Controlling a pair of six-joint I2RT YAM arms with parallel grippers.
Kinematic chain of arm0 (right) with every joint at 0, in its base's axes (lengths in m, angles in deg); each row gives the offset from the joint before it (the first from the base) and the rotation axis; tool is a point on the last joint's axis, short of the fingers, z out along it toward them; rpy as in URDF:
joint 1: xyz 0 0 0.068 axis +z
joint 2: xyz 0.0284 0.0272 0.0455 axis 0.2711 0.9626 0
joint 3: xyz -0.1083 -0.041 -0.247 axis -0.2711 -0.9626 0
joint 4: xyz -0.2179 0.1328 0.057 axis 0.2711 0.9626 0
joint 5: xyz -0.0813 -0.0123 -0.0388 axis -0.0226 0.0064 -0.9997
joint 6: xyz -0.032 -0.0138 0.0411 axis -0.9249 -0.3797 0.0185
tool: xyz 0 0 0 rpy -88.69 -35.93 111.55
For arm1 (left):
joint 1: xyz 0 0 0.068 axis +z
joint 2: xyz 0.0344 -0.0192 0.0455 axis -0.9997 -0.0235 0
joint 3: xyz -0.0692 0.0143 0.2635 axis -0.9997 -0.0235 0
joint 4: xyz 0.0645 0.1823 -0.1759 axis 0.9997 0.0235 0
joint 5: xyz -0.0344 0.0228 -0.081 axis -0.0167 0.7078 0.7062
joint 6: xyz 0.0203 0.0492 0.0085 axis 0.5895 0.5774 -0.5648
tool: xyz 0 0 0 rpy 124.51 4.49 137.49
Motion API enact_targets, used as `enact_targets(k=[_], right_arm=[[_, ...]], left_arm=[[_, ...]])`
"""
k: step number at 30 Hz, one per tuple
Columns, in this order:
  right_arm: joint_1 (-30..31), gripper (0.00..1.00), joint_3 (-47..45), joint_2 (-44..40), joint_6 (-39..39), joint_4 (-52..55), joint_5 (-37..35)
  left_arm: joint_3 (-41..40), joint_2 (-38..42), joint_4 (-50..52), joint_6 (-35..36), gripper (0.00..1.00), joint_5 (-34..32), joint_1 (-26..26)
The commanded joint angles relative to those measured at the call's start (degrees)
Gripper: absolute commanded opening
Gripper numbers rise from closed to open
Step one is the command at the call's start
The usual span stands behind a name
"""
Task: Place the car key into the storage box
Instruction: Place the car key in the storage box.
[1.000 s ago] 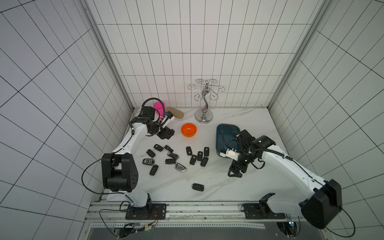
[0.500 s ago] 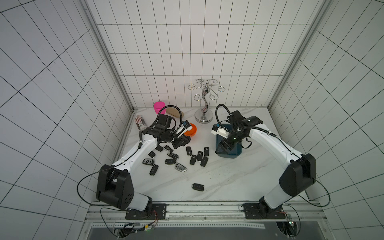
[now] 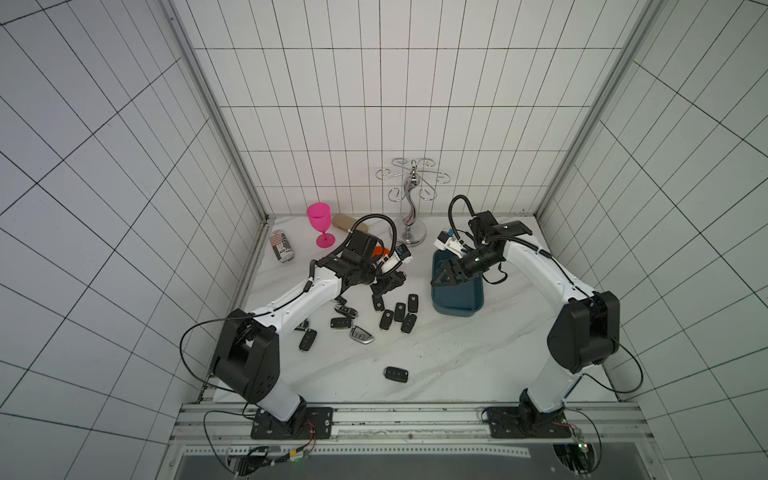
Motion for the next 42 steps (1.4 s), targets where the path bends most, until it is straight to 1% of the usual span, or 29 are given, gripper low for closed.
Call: enact_targets(k=[1,5,10,16,24,27,28,33,39,42], right_arm=[[-0.90,0.72,4.43,2.86,2.70,-1.03,3.67],[-1.12,0.69,5.03,4.81,4.50,-2.72,4.12],[-1.64,0.68,5.52,6.71,5.66,-3.80,5.36],[-1.75,0.67,5.17,6.89,6.15,-4.83,6.07],[-1.75,0.62,4.73,6.41,6.41,-5.22,6.80],[-1.66,0.57,4.46,6.17,6.36,-5.24,6.88],[-1.66,0.52,4.40,6.17,6.39,-5.33,6.91],[-1.69,0.39,3.84,5.95,6.25,-5.45,6.71],[-1.35,0.37,3.13,5.82,6.12,-5.46,6.86],[-0.98,0.32,2.65,5.68,5.90,-5.43,7.02]], left_arm=[[3.64,-2.07,-4.25,-2.51,0.17,-3.28,-2.39],[6.13,-4.22,-4.51,-4.19,0.16,-2.67,-3.70],[6.90,-5.20,-4.84,-5.49,0.16,-2.33,-6.01],[6.81,-6.89,-4.86,-4.76,0.16,-2.48,-7.53],[9.29,-9.22,-4.71,-4.47,0.17,-2.88,-8.70],[10.64,-10.17,-4.51,-4.63,0.17,-2.74,-8.79],[10.97,-10.40,-4.46,-4.63,0.17,-2.71,-8.87],[11.51,-10.60,-4.76,-4.74,0.17,-3.09,-8.97],[12.08,-10.93,-4.75,-4.37,0.17,-3.39,-9.76],[12.51,-11.38,-4.77,-4.46,0.17,-3.43,-9.93]])
